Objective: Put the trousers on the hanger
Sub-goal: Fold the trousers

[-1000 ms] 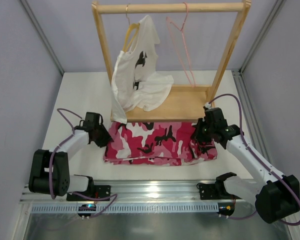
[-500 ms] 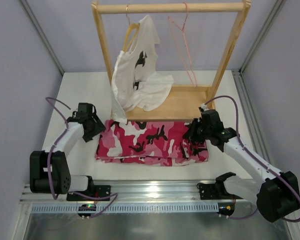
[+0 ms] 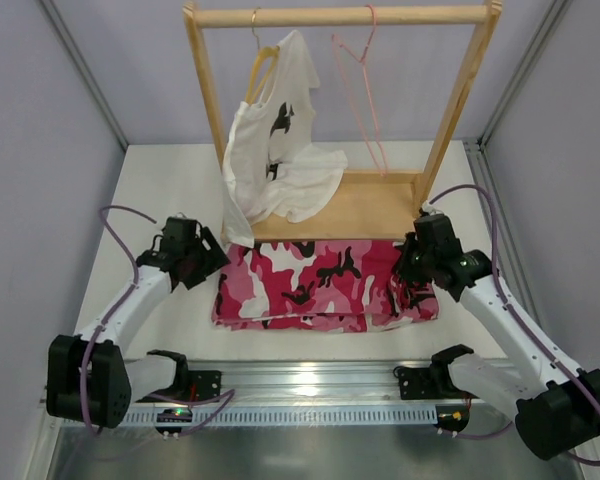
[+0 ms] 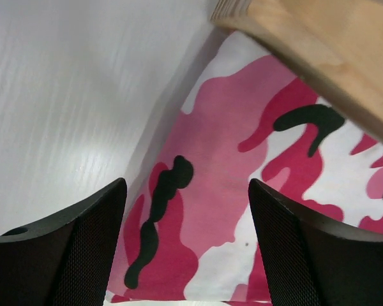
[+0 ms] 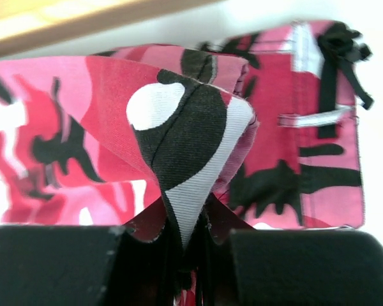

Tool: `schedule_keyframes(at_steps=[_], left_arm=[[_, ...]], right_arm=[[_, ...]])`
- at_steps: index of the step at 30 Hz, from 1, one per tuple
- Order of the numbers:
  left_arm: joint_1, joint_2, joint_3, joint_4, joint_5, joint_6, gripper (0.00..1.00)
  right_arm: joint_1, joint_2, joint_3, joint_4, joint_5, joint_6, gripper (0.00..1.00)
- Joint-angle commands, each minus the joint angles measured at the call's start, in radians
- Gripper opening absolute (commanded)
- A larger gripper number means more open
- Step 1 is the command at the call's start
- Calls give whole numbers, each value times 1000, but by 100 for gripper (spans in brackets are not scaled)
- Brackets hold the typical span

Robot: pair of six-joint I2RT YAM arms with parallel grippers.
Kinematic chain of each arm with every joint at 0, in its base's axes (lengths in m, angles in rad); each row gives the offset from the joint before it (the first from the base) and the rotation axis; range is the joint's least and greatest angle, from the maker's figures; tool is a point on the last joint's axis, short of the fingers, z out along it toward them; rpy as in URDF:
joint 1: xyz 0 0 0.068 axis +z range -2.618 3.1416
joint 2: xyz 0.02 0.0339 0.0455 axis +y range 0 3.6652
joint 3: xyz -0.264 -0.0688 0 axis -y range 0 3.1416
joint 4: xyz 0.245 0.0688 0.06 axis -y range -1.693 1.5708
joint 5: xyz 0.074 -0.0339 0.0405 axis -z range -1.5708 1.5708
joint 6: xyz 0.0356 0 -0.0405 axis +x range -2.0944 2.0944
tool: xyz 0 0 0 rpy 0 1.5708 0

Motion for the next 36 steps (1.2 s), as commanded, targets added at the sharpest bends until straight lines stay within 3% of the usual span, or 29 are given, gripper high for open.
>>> schedule_keyframes(at_steps=[1,3,5,10,16,18,19,22,23,25,26,32,33,34,35,36], left_arm=[[-13,64,-43,45,22,-23,78],[-13,83,-75,75,-10,-14,79],[-13,107,-89,94,-10,-15,79],[-13,164,-81,120,36,-7,80],[-13,193,-80,145,76,14,78],[-13,210,-77,145,75,22,72],[-13,218,-73,145,78,23,68],[-13,239,-72,155,78,22,33],[-13,245,-70,162,72,23,15],[-12,265,-60,143,45,31,2],[-12,271,-35,128,30,48,0],[57,270,49,1,-76,103,1],[66,261,61,-12,-85,94,6],[66,247,65,-24,-85,88,14],[66,215,68,-42,-80,79,43],[66,190,68,-47,-77,71,57]], right_arm=[[-21,6,-53,5,187,-42,8],[-23,12,-66,22,307,-17,35],[-29,27,-70,-1,424,39,55],[-90,104,-21,-42,512,88,60],[-88,-4,-62,25,267,16,60],[-87,-37,-98,77,157,-15,60],[-88,-38,-133,91,134,-18,61],[-87,-5,-191,137,141,-30,68],[-88,9,-188,142,141,-30,68],[-89,28,-179,160,109,-17,69],[-87,23,-182,187,95,-13,69],[-76,-34,-198,220,-12,5,69],[-72,-40,-196,218,-20,16,69],[-64,-44,-190,212,-18,20,69],[-50,-49,-184,193,-20,23,69],[-38,-64,-175,182,-18,27,69]])
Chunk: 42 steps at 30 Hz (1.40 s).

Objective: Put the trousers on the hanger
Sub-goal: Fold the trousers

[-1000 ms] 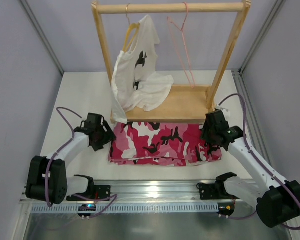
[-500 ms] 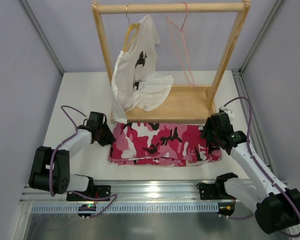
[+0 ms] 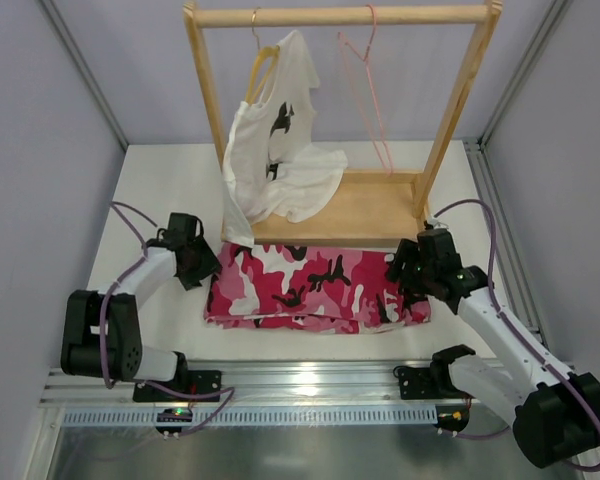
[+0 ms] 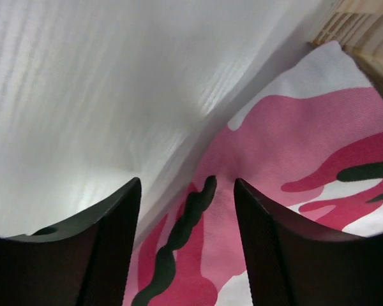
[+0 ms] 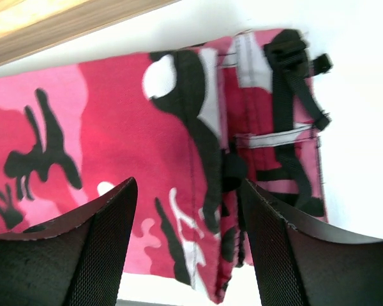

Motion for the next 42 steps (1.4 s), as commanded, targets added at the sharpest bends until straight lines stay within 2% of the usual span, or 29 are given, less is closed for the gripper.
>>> schedule_keyframes(at_steps=[1,2,6,9,10,12,13,14,16,18,20,23,26,27,28,30,31,32,33,34,39,42], left_arm=[[12,-96,36,-63,-68,-5,63],[9,-121,36,-71,-68,-9,67],[-47,-254,53,-105,-45,-12,67],[-110,-326,32,-84,12,-28,65],[-120,-337,16,-67,51,-62,65],[-129,-377,-53,-25,124,-108,65],[-129,-393,-85,-10,125,-136,65],[-130,-411,-152,12,126,-184,65],[-130,-446,-217,55,97,-229,66],[-129,-452,-283,78,37,-263,67],[-126,-428,-312,88,-3,-288,71],[-124,-355,-323,87,-38,-291,72],[-106,-286,-297,32,-60,-282,72],[-103,-282,-273,12,-68,-282,72],[-103,-285,-265,-5,-92,-280,72],[-104,-328,-248,-46,-118,-285,73],[-103,-346,-228,-62,-140,-288,73],[-103,-382,-219,-77,-152,-289,74],[-103,-393,-208,-85,-160,-291,74],[-103,-402,-185,-88,-166,-297,74],[-103,-362,-183,-39,-155,-320,75],[-94,-304,-193,-25,-138,-305,76]], right_arm=[[35,-42,51,-1,-37,30,69],[45,-53,61,-15,-77,35,68],[156,-137,62,41,-180,75,64],[283,-168,16,196,-273,145,63],[305,-168,-4,324,-299,167,63],[341,-142,-71,464,-381,249,62],[376,-124,-96,532,-394,273,61],[396,-67,-122,680,-402,308,60],[426,8,-206,873,-417,337,58],[430,146,-283,989,-451,349,56],[442,244,-317,1039,-428,331,53],[442,257,-404,1051,-393,328,50],[443,162,-446,943,-359,331,49],[445,58,-417,881,-340,319,49],[446,7,-386,706,-310,284,49],[446,-127,-281,518,-171,258,49],[445,-154,-248,365,-114,259,49],[445,-176,-193,299,46,271,48],[443,-186,-171,181,109,289,48],[442,-179,-156,133,177,314,48],[424,-64,-160,14,300,532,46],[407,22,-160,-64,355,673,52]])
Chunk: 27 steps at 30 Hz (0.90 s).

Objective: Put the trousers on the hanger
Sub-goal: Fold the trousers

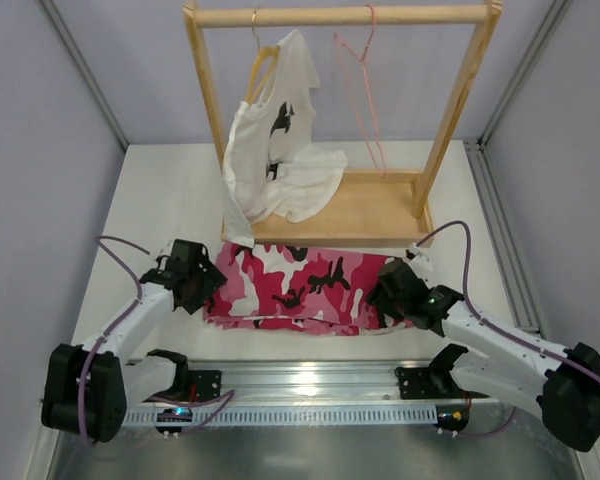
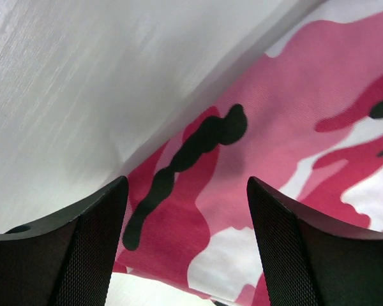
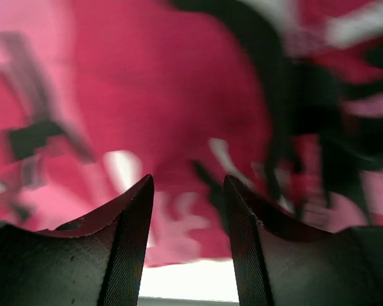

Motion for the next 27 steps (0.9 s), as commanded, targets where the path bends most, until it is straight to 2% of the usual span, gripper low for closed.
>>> schedule_keyframes(at_steps=[1,5,9,11,14,17,23,27], left_arm=[[27,79,12,25,-15,4,76],[121,104,8,33,49,41,76],[173,29,54,-9,64,130,77],[173,3,74,37,97,167,78],[173,25,69,85,161,214,84],[173,71,63,138,203,257,84],[173,191,77,169,212,268,84],[173,228,72,177,222,258,83]], right_arm=[[-15,80,3,-238,189,204,52],[-17,91,103,-309,234,180,55],[-15,1,216,-287,143,-82,57],[-18,-32,234,-294,145,-150,57],[-107,-70,185,-211,87,-214,56],[-213,-32,126,-122,2,-265,52],[-255,115,64,-54,-10,-222,42],[-270,187,49,-94,31,-184,40]])
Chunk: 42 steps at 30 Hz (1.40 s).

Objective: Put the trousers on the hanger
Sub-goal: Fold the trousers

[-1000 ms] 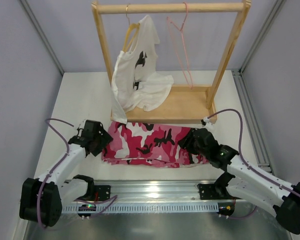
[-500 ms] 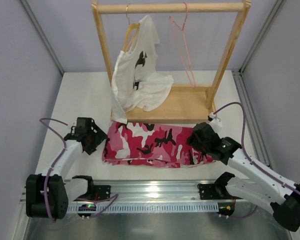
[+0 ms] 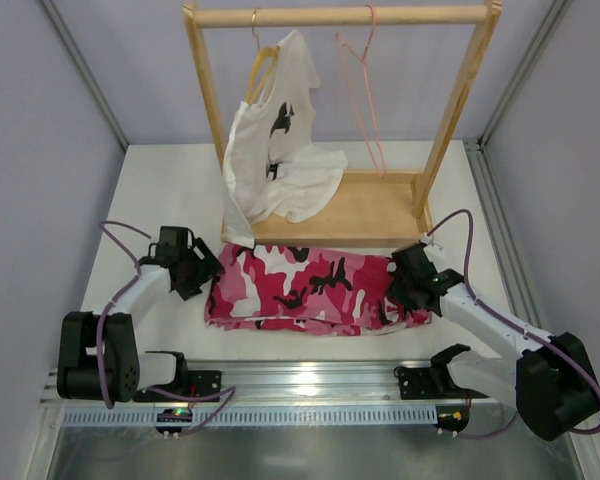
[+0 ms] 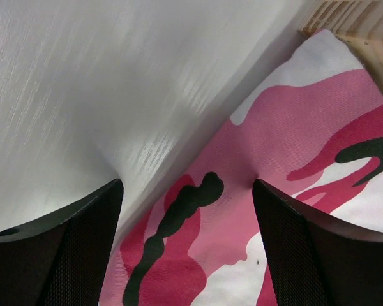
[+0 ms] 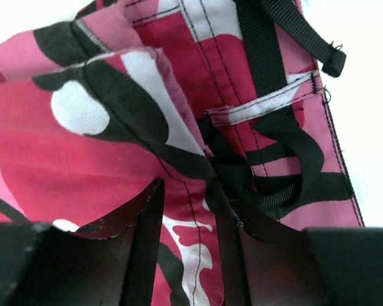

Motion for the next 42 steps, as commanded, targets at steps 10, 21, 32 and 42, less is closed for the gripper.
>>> schedule_keyframes(at_steps=[10,21,32,42], left_arm=[[4,18,82,-26,24,10,77],[-7,-91,21,314,305,-188,31],[5,164,1,365,181,-208,9],[45,217,90,-19,-138,-133,6]], right_arm=[[-27,-154,181,-125,22,-120,38],[-35,-1,87,201,-61,-182,30],[-48,2,-53,223,-86,-135,26],[-24,84,-168,398,-178,-65,26]])
